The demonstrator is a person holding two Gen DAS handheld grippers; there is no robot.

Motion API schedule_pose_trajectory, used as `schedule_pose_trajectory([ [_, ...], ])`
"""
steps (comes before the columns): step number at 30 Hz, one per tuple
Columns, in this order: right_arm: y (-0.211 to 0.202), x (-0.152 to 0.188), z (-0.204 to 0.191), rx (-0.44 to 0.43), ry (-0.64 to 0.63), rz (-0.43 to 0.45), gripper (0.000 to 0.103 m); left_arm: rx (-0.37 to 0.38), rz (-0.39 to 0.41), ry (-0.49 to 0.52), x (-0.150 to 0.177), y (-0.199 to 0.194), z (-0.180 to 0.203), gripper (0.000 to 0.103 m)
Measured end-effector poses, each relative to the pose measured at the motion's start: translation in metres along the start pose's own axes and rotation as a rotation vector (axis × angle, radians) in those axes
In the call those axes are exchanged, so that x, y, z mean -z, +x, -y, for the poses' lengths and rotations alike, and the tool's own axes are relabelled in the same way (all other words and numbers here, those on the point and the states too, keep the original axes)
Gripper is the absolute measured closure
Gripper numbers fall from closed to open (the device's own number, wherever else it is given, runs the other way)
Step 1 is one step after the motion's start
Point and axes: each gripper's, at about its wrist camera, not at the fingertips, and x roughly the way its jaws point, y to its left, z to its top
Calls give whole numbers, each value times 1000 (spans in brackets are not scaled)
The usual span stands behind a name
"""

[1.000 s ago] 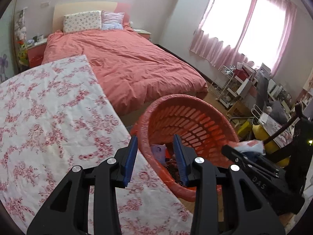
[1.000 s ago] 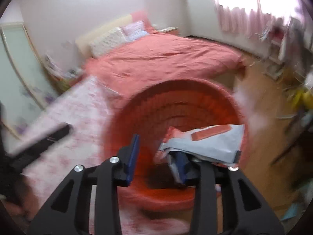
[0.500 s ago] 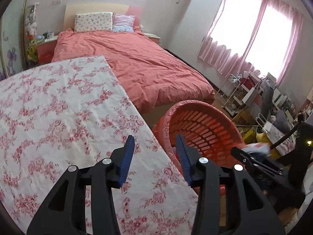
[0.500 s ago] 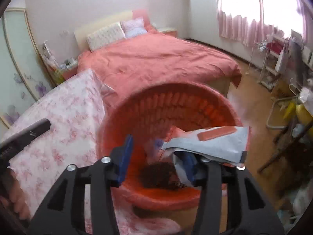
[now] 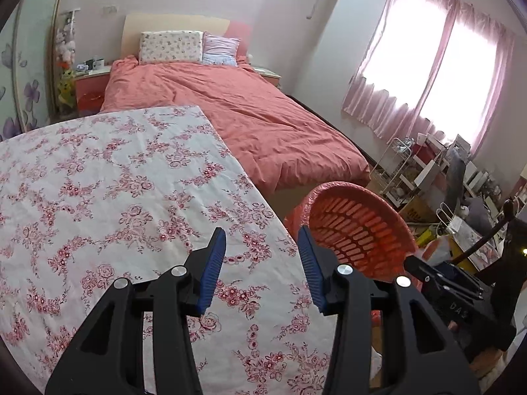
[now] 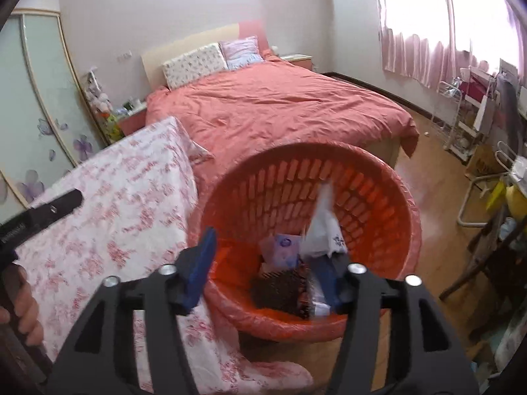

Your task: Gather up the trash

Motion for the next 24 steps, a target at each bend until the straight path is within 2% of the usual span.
schedule_pose_trajectory([
  [3,-10,-5,2,-28,-7,38,29,-4,7,9,-1,0,1,52],
  [7,-5,-14,-6,14,-49,22,29,-3,1,2,0,1,0,52],
  [8,-3,-15,-6,-15,-41,19,29,-2,2,2,0,0,0,52],
  [9,6,-15,-5,4,-49,-7,26,-5,6,5,0,1,1,52],
  [10,20,-13,-6,62,-68,-65,28,-18,4,6,0,2,1,52],
  [11,24,-10,-3,20,-50,-102,40,-11,-2,0,0,3,-1,52],
  [12,24,-8,-2,-25,-30,-112,42,-1,-3,-5,1,3,-2,52],
  [15,17,-7,-4,-31,-36,-87,36,-15,6,9,1,4,-2,52],
  [16,20,-5,-8,16,-76,-86,33,-12,3,5,1,5,-3,52],
  [17,27,-2,-8,56,-96,-124,38,-14,-1,1,2,7,-4,52],
  [18,28,-1,-5,13,-63,-146,44,-10,-4,-2,2,7,-5,52],
  [19,29,-1,-5,15,-67,-139,41,-9,4,1,3,7,-5,52],
  [20,33,2,-6,66,-89,-148,40,-16,4,2,3,6,-5,52],
  [21,32,2,-4,42,-71,-155,44,-10,-4,-4,3,7,-7,52],
  [22,29,1,-3,-13,-56,-136,43,-8,-2,-8,3,6,-8,52],
  [23,33,3,-4,53,-74,-141,40,-12,-1,-9,3,6,-9,52],
  [24,31,2,-1,22,-50,-152,43,-10,-3,-12,3,6,-10,52],
])
